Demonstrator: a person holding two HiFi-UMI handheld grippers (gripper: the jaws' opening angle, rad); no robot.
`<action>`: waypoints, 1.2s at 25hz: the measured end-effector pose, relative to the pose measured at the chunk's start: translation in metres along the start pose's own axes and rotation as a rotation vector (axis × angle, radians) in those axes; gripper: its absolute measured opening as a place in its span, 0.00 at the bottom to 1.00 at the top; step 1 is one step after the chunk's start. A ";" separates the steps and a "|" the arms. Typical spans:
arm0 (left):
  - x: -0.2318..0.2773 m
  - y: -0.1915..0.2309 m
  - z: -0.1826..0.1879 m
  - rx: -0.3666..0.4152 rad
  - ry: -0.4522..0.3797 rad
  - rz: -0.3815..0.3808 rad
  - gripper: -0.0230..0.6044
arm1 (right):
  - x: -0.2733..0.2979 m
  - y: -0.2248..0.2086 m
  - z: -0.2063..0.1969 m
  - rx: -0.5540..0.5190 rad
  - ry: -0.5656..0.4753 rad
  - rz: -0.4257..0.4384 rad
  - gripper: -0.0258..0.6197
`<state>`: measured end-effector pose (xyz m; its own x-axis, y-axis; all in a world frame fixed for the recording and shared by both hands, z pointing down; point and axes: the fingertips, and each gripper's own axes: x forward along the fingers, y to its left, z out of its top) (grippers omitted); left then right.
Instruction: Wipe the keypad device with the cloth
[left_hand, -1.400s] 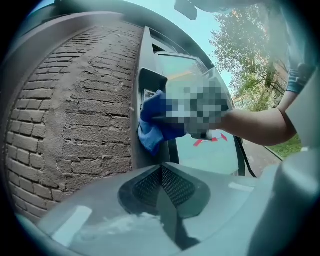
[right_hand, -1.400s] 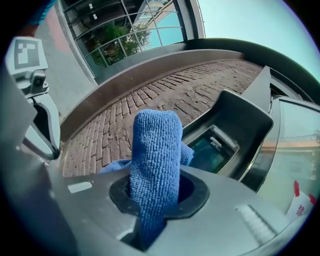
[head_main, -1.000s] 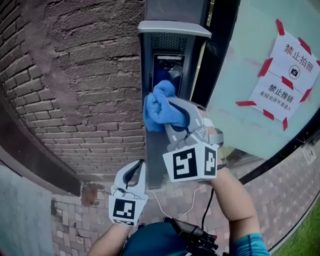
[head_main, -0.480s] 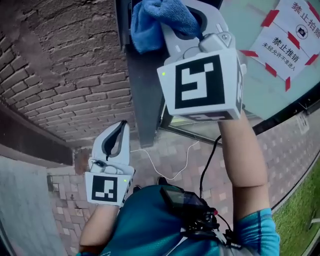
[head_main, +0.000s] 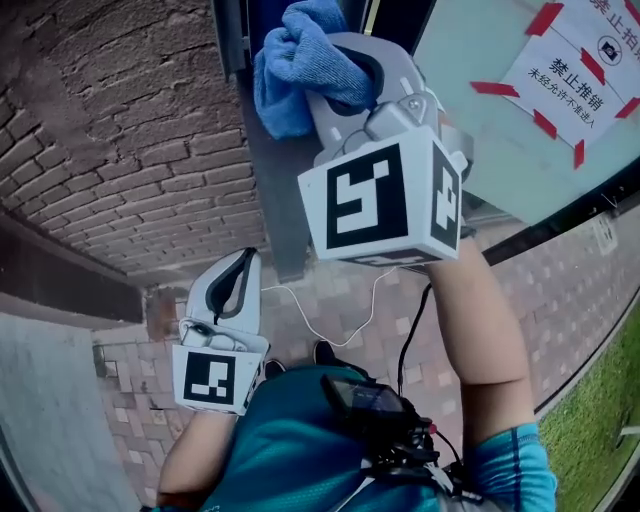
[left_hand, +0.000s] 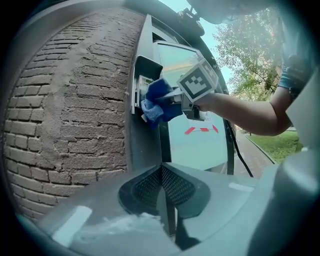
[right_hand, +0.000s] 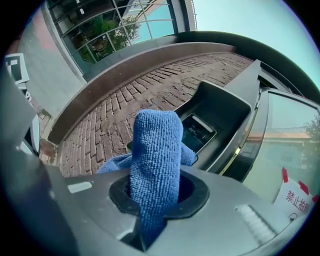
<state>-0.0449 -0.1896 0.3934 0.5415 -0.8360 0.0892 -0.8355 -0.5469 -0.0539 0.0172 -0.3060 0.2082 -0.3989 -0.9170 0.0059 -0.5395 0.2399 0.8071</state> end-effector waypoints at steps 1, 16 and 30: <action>0.000 -0.002 -0.003 -0.003 0.010 -0.006 0.02 | -0.001 0.002 -0.002 0.005 0.012 0.003 0.12; 0.009 -0.012 -0.027 0.017 0.072 -0.054 0.02 | -0.017 -0.026 0.022 -0.010 -0.058 -0.070 0.12; 0.007 -0.017 -0.018 0.016 0.028 -0.035 0.02 | -0.014 -0.004 -0.010 0.003 0.015 -0.031 0.12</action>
<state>-0.0286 -0.1853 0.4126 0.5674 -0.8147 0.1196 -0.8142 -0.5768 -0.0666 0.0319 -0.2976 0.2111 -0.3710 -0.9286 -0.0104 -0.5537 0.2122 0.8052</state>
